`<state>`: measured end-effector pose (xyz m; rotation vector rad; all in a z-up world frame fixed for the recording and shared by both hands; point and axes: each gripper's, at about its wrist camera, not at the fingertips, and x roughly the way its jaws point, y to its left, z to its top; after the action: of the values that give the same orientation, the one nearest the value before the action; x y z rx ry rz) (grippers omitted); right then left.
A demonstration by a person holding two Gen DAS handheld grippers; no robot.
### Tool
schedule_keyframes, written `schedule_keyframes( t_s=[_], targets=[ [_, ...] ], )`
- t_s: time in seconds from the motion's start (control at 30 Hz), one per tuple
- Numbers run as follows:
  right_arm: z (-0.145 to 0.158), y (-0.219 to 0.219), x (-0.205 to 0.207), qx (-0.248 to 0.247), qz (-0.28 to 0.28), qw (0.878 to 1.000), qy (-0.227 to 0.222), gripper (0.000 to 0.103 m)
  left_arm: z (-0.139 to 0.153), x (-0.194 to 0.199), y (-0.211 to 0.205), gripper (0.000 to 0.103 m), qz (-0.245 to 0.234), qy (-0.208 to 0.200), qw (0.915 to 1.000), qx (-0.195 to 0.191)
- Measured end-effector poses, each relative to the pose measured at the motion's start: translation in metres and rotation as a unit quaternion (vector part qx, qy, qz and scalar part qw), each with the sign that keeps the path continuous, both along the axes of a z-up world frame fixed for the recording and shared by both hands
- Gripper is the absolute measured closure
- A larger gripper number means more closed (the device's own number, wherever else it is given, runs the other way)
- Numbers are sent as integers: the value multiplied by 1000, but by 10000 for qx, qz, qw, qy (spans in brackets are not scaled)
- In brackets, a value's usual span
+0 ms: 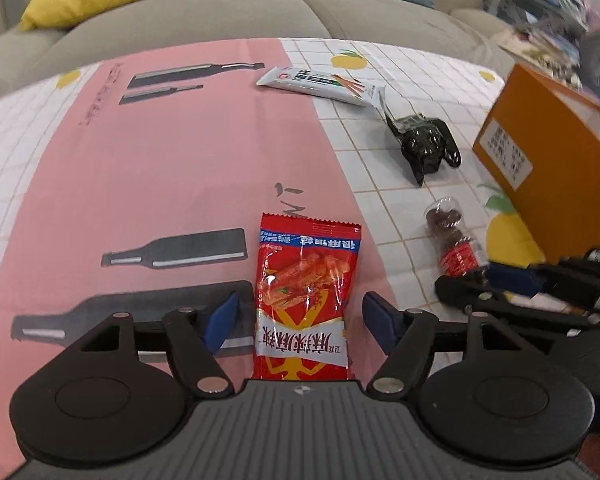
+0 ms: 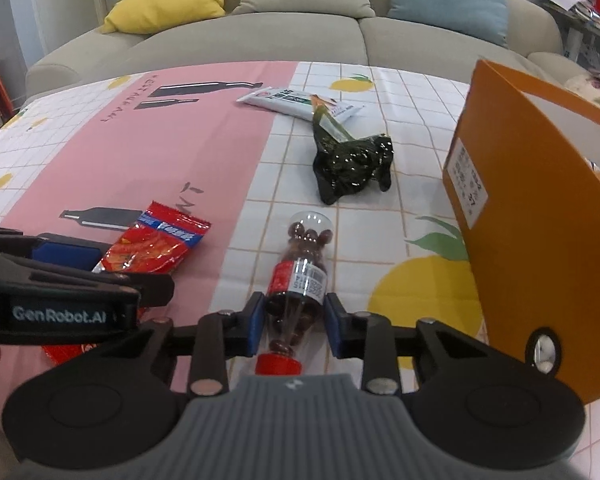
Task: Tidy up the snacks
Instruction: 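Grasp the red spicy-strip bag with the left tool while the right tool grasps the cola bottle, then carry the red bag and cola bottle into the orange box and open both tools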
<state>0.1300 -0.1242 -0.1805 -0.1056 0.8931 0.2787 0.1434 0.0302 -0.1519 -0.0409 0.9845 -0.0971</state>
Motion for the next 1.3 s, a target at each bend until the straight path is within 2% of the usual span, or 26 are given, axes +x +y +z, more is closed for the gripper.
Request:
schedule_keyframes(
  t_s=[0.03,0.1,0.2,0.27,0.43,0.57,0.8,0.9,1.07,1.3],
  targets=[
    [0,-1,0,-15,-1,10000,-1,73,-1,0,-3,28,-47,-8,9999,103],
    [0,-2,0,-4,-28,10000,6,73,-1,-1,-9,32,-101,-43,9995,281],
    [0,-1,0,-29,-54,10000,5,73,-1,-1,-10,41,-157,-58,9995,266],
    [0,0,0,-51,-40,10000,-3,73,0,-3,-11,52,-164,-74,9995,248],
    [1,0,-1,-45,-60,10000,50,73,2,-6,-9,62,-32,-34,9999,112],
    [3,-2,-3,22,-106,9999,133,73,5,-11,0,65,263,-2,9994,-230],
    [13,-6,-10,278,-174,9992,229,73,15,-24,10,67,532,48,9972,-532],
    [22,-5,-14,350,-169,9991,186,74,24,-31,10,67,554,16,9970,-546],
    [37,-9,-23,572,-262,9979,154,74,44,-39,10,67,620,-55,9945,-841],
    [72,-23,-51,888,-247,9956,-140,74,78,-47,-1,67,531,-252,9936,-960]
  ],
)
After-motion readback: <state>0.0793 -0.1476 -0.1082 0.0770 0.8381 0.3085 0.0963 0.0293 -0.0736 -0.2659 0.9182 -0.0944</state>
